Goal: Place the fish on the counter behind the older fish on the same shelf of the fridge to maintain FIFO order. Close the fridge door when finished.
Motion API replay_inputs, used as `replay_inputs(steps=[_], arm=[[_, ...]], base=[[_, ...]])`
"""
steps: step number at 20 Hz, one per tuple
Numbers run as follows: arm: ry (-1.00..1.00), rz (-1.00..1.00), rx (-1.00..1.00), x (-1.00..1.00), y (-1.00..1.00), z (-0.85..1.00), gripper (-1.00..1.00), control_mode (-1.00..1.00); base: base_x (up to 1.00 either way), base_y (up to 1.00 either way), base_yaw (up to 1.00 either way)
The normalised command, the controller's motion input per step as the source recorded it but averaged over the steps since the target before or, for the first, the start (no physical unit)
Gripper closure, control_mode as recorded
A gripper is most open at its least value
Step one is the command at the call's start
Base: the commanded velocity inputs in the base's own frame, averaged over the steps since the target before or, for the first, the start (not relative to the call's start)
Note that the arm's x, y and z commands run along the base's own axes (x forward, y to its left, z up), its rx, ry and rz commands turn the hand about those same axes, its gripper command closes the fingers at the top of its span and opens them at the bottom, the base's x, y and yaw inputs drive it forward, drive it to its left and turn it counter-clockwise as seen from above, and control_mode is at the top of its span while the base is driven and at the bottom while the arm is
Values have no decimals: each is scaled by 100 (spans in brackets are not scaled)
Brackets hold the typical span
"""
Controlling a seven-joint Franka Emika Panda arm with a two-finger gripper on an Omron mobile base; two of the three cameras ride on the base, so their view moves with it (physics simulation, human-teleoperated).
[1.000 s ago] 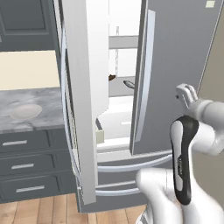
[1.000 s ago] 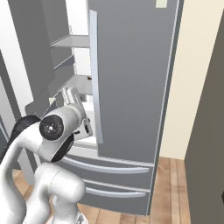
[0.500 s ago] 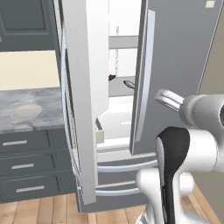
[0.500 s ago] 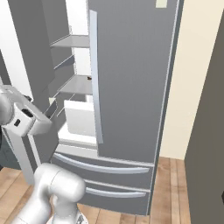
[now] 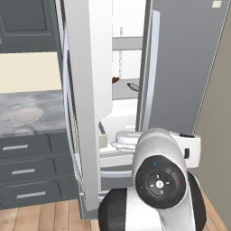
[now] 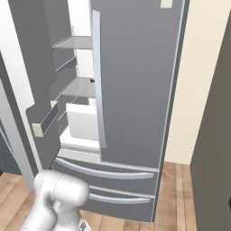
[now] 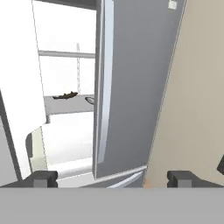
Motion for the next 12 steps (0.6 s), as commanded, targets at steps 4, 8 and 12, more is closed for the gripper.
replay_inputs(steps=[4,8,12], arm=[[-1,0,-15,55,100,-32,-100,-100],[-3,-1,-12,62,98,-53,-100,-100],[-5,-9,-6,45,89,-59,-100,-100]], base=[[0,0,0],[0,0,0],[0,0,0]])
